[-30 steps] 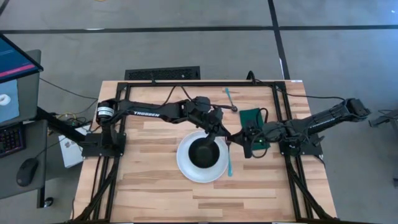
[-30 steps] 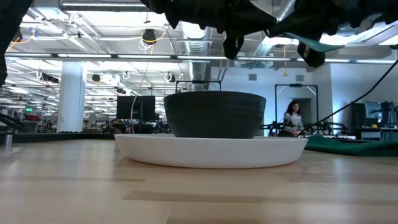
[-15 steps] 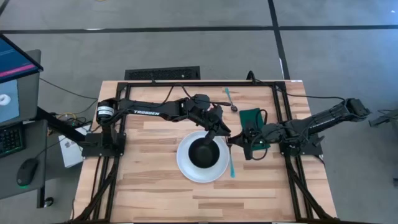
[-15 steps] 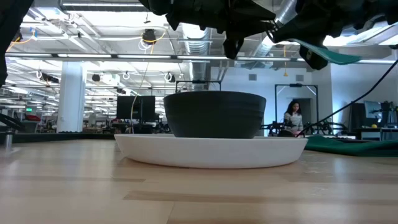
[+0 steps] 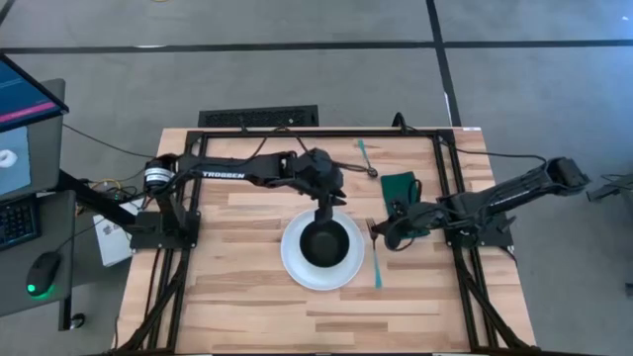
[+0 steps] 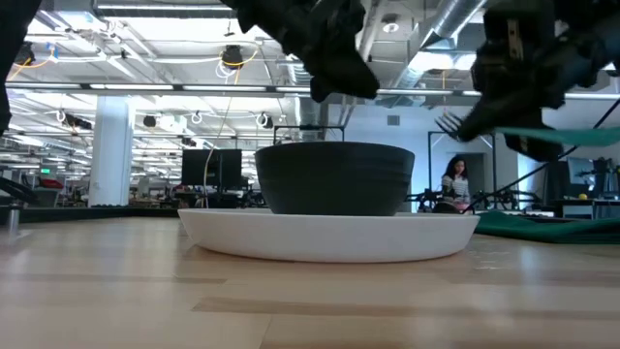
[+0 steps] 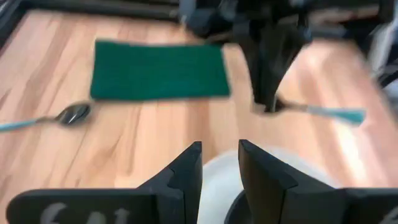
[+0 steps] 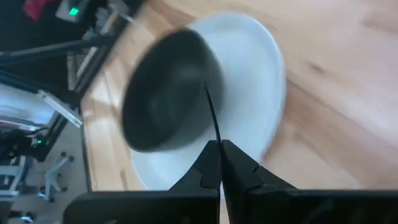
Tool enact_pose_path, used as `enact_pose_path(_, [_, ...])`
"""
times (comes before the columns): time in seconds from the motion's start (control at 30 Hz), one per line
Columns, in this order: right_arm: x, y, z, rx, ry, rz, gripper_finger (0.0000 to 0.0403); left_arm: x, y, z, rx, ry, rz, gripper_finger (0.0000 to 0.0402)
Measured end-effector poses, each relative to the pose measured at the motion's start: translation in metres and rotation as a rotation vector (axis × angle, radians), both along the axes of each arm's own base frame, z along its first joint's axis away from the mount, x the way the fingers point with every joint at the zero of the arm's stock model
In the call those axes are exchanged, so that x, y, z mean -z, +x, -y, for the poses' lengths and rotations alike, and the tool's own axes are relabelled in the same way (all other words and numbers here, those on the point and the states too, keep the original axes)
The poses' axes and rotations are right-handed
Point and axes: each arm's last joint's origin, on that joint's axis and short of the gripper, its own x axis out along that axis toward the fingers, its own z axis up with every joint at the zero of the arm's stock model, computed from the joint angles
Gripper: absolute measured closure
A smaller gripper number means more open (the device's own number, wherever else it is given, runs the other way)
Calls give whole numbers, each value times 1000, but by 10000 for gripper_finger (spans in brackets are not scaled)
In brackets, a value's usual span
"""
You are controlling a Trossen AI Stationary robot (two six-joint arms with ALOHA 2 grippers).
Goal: Set table place
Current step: Put the blue fork to the right of the white plate
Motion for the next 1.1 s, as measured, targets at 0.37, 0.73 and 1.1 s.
enact_pose_path(0.37, [27, -7, 20, 87, 70, 15, 383, 28, -40, 11, -119, 119, -108, 307])
enact_pose_path(0.73, [41, -11, 37, 126, 95, -25, 383, 39, -124, 23, -209, 97, 116, 307])
enact_pose_path(1.1, [65, 4, 43, 117, 119, -101, 383, 46, -168, 37, -232, 77, 222, 307])
